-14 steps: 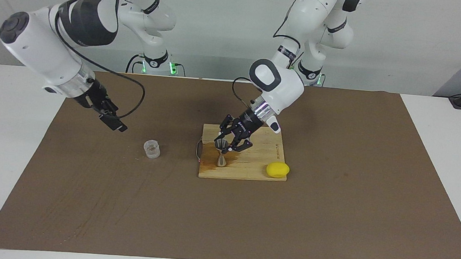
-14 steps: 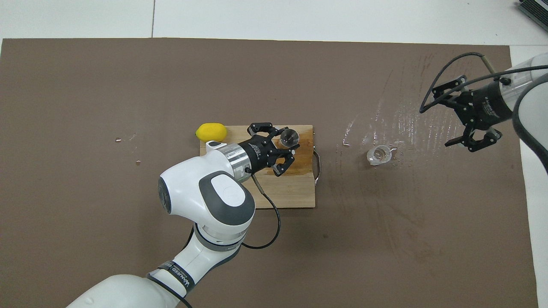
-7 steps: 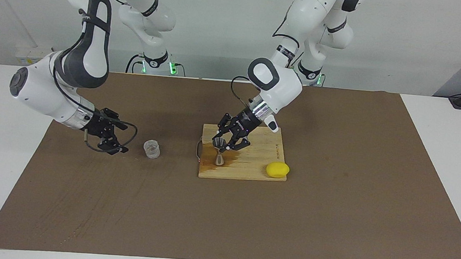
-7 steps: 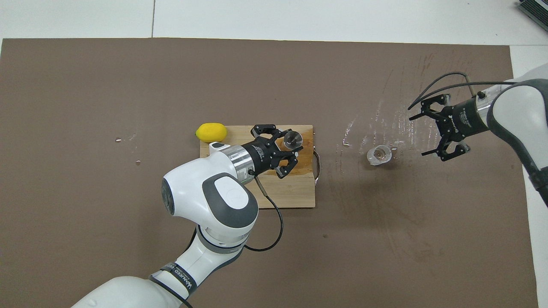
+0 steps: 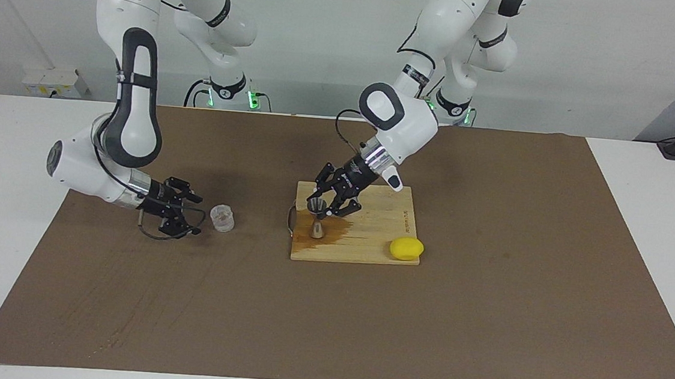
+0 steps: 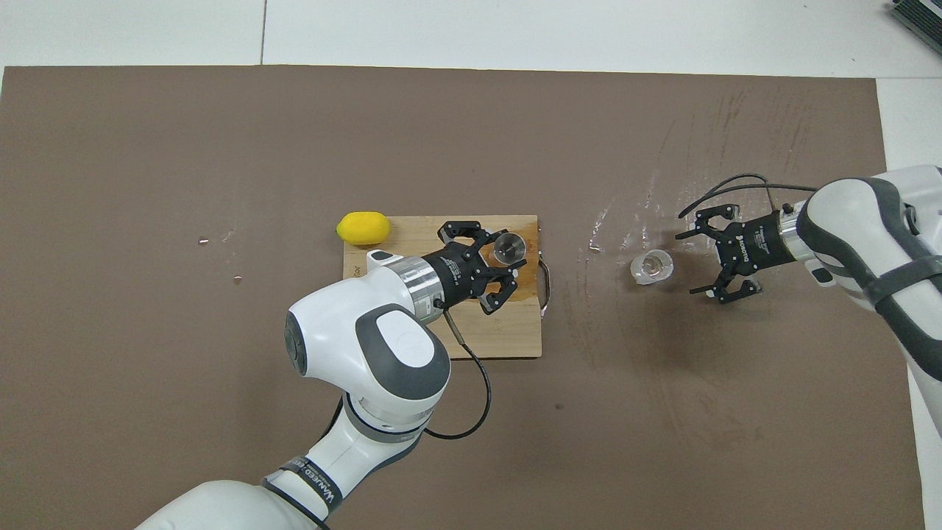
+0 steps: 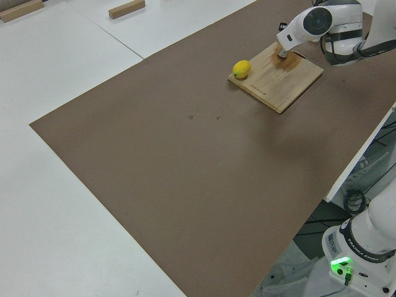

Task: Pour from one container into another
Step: 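Lower the metal cup onto the board while the right gripper reaches the glass, then open the left gripper and withdraw while the right gripper grasps the glass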

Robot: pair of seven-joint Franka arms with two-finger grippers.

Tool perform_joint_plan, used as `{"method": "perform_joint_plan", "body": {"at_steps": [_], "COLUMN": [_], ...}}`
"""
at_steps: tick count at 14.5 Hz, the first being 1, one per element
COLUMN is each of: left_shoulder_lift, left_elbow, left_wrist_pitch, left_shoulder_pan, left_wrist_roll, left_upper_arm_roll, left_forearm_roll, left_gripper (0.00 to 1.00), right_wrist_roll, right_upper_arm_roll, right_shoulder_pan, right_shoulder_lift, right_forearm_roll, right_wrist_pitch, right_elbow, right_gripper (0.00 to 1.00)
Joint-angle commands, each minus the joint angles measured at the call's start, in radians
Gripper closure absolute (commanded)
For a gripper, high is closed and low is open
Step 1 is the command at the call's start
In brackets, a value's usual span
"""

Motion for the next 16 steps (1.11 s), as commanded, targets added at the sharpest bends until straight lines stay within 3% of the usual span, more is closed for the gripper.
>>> {"method": "perform_joint_plan", "body": {"at_steps": [1, 2, 3, 4, 7, 11, 16], "left_shoulder_lift": [-0.028, -0.028, -0.028, -0.028, -0.063, -0.192, -0.208], "left_elbow": [-0.026, -0.026, -0.025, -0.023, -0.022, -0.055, -0.062], "left_wrist_pitch": [0.016, 0.017, 0.017, 0.017, 0.011, 0.006, 0.008], "left_shoulder_pan": [-0.009, -0.01, -0.01, -0.007, -0.001, 0.031, 0.199], "left_wrist_roll": [-0.01, -0.01, -0.011, -0.014, -0.026, -0.051, -0.161], "left_upper_arm_roll": [0.008, 0.009, 0.009, 0.009, 0.011, 0.017, 0.017], "left_forearm_roll": [-0.002, -0.002, -0.002, -0.002, 0.004, 0.033, 0.485], "left_gripper": [0.38, 0.3, 0.06, 0.0, 0.0, 0.0, 0.0], "right_wrist_roll": [-0.02, -0.02, -0.022, -0.022, -0.028, -0.039, -0.055], "right_upper_arm_roll": [0.01, 0.01, 0.01, 0.01, 0.013, 0.016, 0.016], "right_shoulder_pan": [0.003, 0.001, 0.004, 0.009, 0.013, 0.041, 0.041], "right_shoulder_lift": [-0.01, -0.013, -0.016, -0.017, -0.017, -0.017, -0.017], "right_forearm_roll": [0.059, 0.062, 0.062, 0.063, 0.079, 0.08, 0.105], "right_wrist_pitch": [0.007, 0.011, 0.014, 0.025, 0.034, 0.039, 0.04], "right_elbow": [-0.043, -0.057, -0.069, -0.074, -0.083, -0.088, -0.086], "right_gripper": [0.0, 0.0, 0.0, 0.01, 0.02, 0.03, 0.1]}}
